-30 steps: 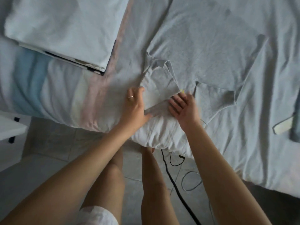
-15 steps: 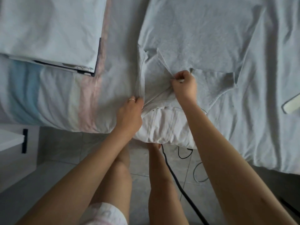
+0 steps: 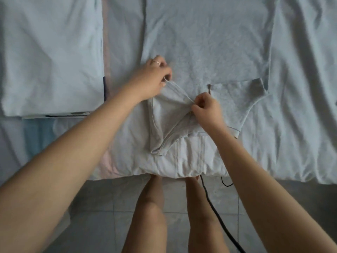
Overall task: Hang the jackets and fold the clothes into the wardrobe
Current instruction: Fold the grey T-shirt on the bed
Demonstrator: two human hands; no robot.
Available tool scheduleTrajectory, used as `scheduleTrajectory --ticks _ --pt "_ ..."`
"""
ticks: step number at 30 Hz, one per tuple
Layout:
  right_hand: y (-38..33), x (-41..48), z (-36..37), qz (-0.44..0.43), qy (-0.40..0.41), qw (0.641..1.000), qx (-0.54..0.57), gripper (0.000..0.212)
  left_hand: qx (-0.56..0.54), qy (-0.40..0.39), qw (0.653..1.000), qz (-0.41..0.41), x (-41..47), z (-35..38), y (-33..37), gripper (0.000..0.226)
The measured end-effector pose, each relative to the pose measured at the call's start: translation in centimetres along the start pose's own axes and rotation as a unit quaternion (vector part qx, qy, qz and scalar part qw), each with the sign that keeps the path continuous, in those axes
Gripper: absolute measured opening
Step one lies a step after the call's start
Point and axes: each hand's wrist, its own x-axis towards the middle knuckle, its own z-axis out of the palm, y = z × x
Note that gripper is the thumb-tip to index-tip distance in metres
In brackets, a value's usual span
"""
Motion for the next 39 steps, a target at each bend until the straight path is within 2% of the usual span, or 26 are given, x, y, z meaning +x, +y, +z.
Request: scheduleTrajectory --ticks 4,6,9,12,14,16,20,23,25,27,28,30,31,35,39 --pt "-0.1 0.2 0.5 0.009 -0.001 1.000 -0.030 0.013 0.015 -0.093 0.995 0.044 1.8 -2.8 -1.0 0.016" --pt "-0.3 0.2 0.7 -0.003 0.009 0.999 -0.050 0.011 -0.027 -0.107 0.993 0.051 1.9 -3.3 -1.1 0.014" --pt "-0.2 0.1 1.2 0.008 0.072 0.996 0.043 0.020 -0.148 -0.076 0.986 0.027 1.9 -3.0 -1.1 0.010" --pt "-0.1 0.1 1.2 0.035 0.120 0.979 0.160 0.027 -0.174 -0.030 0.984 0.000 2.4 -1.8 -1.6 0.011" --pt "-0.3 0.1 1.0 0.027 0.133 0.978 0.159 0.027 -0.197 -0.004 0.980 -0.012 2.3 -1.0 -1.6 0.012" --pt "-0.4 0.4 0.6 0.010 0.145 0.983 0.109 0.023 -0.208 0.027 0.978 -0.014 2.3 0.0 -1.4 0.012" --pt "0.0 1.0 0.0 0.014 0.144 0.989 0.021 0.012 -0.164 0.104 0.981 0.003 1.7 0.8 -0.5 0.020" --pt "0.2 1.0 0.4 -0.002 0.146 0.988 -0.058 0.023 0.008 0.211 0.977 0.037 0.3 1.9 0.5 0.027" --pt "-0.1 0.6 1.1 -0.027 0.198 0.971 -0.131 0.032 0.076 0.243 0.965 0.060 -1.7 3.1 1.3 0.032" --pt "-0.2 0.2 2.2 -0.129 0.234 0.933 -0.241 0.044 0.128 0.189 0.971 0.074 -3.9 4.8 1.6 0.052" --pt "0.1 0.2 2.7 -0.196 0.211 0.913 -0.290 0.050 0.153 0.147 0.975 0.070 -4.9 5.7 1.6 0.064" --pt "1.2 0.4 3.4 -0.312 0.101 0.864 -0.382 0.057 0.186 0.076 0.978 0.053 -6.6 7.2 1.0 0.079" --pt "1.8 0.8 3.3 -0.337 0.057 0.845 -0.412 0.058 0.195 0.051 0.978 0.047 -7.2 7.7 0.6 0.082" --pt "3.0 2.9 1.2 -0.287 -0.006 0.830 -0.478 0.076 0.216 -0.015 0.975 0.045 -11.1 9.1 -1.1 0.084" --pt "2.5 3.2 0.2 -0.275 -0.002 0.838 -0.471 0.079 0.166 -0.014 0.986 0.008 -14.7 9.1 -1.0 0.080"
